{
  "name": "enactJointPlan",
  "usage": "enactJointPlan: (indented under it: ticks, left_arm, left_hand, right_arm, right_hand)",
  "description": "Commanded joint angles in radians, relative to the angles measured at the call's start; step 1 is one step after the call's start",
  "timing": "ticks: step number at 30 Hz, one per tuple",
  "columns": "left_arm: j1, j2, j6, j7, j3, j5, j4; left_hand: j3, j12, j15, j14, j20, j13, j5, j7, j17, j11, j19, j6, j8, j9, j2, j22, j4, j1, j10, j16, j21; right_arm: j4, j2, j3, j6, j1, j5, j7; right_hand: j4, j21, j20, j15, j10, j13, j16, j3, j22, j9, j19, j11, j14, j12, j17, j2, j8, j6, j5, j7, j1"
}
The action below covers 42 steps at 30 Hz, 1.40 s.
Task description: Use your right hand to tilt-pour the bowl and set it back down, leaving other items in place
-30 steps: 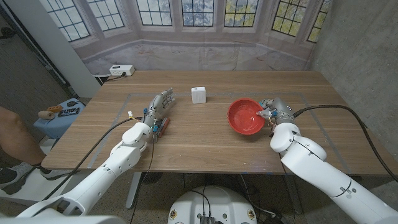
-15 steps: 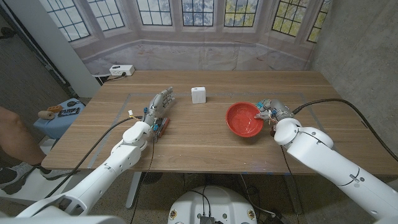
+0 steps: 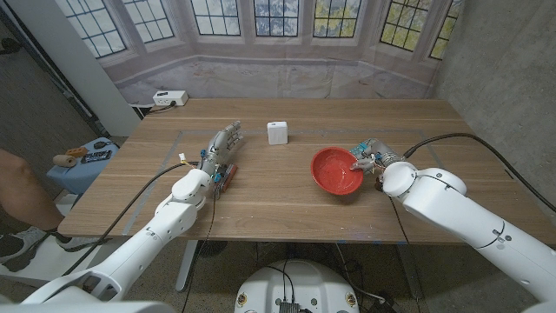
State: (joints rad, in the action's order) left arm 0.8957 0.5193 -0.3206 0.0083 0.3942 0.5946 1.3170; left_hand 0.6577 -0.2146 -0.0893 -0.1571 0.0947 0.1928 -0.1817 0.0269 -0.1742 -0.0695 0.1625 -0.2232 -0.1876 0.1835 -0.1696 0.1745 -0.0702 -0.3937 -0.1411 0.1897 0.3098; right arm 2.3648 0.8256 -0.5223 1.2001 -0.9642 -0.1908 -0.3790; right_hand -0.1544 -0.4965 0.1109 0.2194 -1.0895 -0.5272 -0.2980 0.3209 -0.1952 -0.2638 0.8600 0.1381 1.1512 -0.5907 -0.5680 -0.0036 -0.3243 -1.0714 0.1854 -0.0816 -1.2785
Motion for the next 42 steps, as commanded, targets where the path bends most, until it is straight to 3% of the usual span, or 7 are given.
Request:
enactJointPlan:
  ticks: [1,5,14,42]
  left_arm:
    - [0.013,0.011,0.020,0.014,-0.001,-0.005,0.023]
    - [0.011,0.007,0.013,0.010,0.001,-0.006,0.029]
    - [0.010,0.013,0.013,0.016,0.006,-0.021,0.051]
    - [0.017,0.009,0.019,0.018,0.005,-0.013,0.044]
  left_hand:
    - [0.004,0.002,0.002,-0.006,0.002,0.006,-0.004,0.000,-0.003,-0.001,0.012,-0.003,0.000,0.002,-0.008,0.004,-0.004,-0.006,-0.005,-0.002,-0.004]
    - [0.004,0.002,0.002,-0.006,0.001,0.006,-0.004,0.000,-0.003,-0.001,0.012,-0.004,-0.001,0.002,-0.007,0.004,-0.005,-0.007,-0.004,-0.002,-0.005]
    - [0.004,0.003,0.002,-0.005,0.001,0.006,-0.004,0.000,-0.003,-0.001,0.012,-0.004,-0.001,0.002,-0.008,0.004,-0.005,-0.007,-0.003,-0.003,-0.008]
    - [0.002,0.003,0.003,-0.004,0.001,0.006,-0.004,0.000,-0.003,0.000,0.014,-0.003,0.000,0.002,-0.008,0.004,-0.006,-0.009,-0.002,-0.003,-0.015]
  right_arm:
    - [-0.018,0.029,-0.017,0.008,0.040,-0.106,0.022]
    - [-0.027,0.020,0.003,-0.006,0.024,-0.139,0.009]
    - [-0.032,0.036,-0.024,0.010,0.059,-0.173,0.004]
    - [-0.032,0.102,-0.169,0.113,0.227,-0.216,0.065]
  right_hand:
    - [-0.006,-0.009,0.031,0.022,-0.011,-0.007,0.006,0.004,-0.002,-0.004,-0.006,0.006,0.004,-0.002,-0.003,0.001,0.005,-0.003,0.004,0.009,-0.010]
    - [-0.006,-0.010,0.029,0.022,-0.013,-0.006,0.007,0.005,-0.002,-0.005,-0.009,0.006,0.004,-0.001,-0.004,0.002,0.005,-0.003,0.004,0.010,-0.010]
    - [-0.007,-0.013,0.027,0.022,-0.015,-0.005,0.012,0.005,-0.001,-0.005,-0.011,0.005,0.004,0.000,-0.006,0.000,0.006,-0.005,0.004,0.012,-0.012]
    - [-0.007,-0.022,0.023,0.022,-0.019,-0.007,0.025,0.009,0.002,-0.009,-0.014,0.004,0.010,0.002,-0.011,-0.002,0.011,-0.006,0.002,0.016,-0.016]
